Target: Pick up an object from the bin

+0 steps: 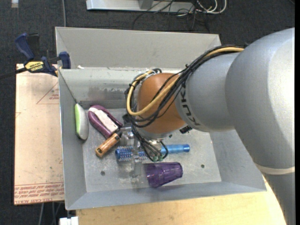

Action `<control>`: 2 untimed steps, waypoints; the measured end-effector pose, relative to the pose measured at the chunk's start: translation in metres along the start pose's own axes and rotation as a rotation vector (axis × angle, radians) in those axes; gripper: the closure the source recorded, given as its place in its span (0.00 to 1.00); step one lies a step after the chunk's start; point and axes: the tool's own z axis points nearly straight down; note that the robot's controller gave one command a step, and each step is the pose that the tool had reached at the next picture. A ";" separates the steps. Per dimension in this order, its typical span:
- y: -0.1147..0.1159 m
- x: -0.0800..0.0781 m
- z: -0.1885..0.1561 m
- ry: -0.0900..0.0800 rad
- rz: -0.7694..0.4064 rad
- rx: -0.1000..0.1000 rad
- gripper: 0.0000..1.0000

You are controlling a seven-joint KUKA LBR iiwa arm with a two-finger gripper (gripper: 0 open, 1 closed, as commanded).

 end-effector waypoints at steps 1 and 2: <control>-0.011 0.001 0.022 -0.006 -0.166 -0.001 1.00; -0.011 0.001 0.022 -0.006 -0.165 -0.002 1.00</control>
Offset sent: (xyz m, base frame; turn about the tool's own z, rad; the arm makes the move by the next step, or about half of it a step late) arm 0.0000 0.0000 0.0000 0.0000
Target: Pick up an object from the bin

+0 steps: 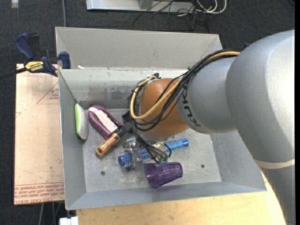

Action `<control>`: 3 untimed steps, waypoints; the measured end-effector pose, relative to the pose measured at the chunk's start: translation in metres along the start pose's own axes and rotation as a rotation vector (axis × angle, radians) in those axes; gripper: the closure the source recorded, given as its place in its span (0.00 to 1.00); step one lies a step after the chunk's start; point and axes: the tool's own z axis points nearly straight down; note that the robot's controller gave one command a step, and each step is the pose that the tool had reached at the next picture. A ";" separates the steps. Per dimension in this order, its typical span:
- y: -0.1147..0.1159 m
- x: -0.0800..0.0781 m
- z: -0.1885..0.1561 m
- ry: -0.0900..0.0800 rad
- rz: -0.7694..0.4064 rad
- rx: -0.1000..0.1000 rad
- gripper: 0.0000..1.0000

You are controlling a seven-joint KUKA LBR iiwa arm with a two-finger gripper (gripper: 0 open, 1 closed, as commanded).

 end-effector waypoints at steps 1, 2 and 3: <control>0.000 0.000 0.000 0.000 0.000 0.000 1.00; 0.000 0.000 0.000 0.000 0.000 0.000 1.00; 0.000 0.000 0.000 0.000 0.000 0.000 1.00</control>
Offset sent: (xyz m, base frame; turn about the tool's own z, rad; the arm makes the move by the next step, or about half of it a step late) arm 0.0000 0.0000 0.0000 0.0000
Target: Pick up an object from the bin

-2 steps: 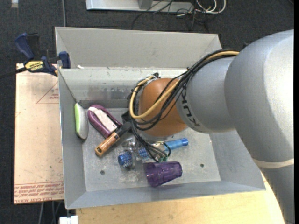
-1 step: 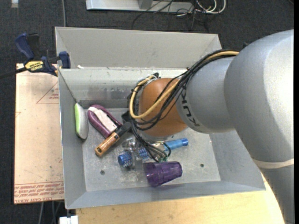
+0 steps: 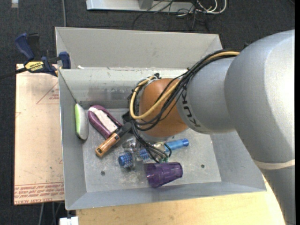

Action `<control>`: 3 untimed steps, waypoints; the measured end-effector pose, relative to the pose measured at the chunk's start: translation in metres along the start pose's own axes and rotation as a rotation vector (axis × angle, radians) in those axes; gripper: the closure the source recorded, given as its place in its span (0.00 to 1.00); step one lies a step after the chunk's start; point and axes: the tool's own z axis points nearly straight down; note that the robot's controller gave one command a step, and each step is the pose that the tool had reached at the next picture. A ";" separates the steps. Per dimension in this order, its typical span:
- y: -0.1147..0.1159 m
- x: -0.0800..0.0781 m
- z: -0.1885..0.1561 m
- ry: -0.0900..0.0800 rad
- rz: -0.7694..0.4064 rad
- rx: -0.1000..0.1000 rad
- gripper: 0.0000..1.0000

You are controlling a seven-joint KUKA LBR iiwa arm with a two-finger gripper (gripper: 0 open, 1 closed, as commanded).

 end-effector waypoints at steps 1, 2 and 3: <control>0.000 0.000 0.000 0.000 0.000 0.000 1.00; 0.000 0.000 0.000 0.000 0.000 0.000 1.00; 0.000 0.000 0.000 0.000 0.000 0.000 1.00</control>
Offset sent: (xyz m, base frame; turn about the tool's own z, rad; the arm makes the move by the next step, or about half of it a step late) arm 0.0000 0.0000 0.0000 0.0000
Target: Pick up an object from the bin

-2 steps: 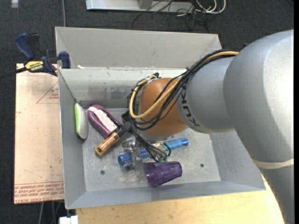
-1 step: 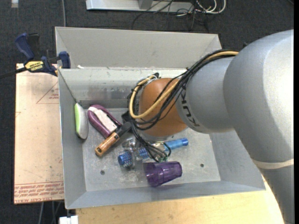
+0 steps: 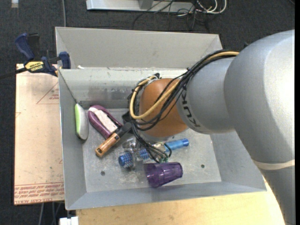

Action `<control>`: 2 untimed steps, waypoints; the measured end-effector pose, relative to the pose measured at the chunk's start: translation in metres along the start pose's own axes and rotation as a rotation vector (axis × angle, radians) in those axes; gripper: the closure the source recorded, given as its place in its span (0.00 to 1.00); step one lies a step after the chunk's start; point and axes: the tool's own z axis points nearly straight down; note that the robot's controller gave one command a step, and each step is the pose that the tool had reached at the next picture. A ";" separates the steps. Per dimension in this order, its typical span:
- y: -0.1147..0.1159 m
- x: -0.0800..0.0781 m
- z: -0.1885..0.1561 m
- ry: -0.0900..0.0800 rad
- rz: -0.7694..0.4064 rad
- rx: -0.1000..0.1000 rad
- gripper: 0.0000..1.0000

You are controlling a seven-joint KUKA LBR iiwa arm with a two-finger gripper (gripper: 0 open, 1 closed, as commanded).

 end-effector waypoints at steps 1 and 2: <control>0.000 0.000 0.000 0.000 0.000 0.000 1.00; 0.000 0.000 0.000 0.000 0.000 0.000 1.00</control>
Offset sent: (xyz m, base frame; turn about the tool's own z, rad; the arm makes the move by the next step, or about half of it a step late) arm 0.0000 0.0000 0.0000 0.0000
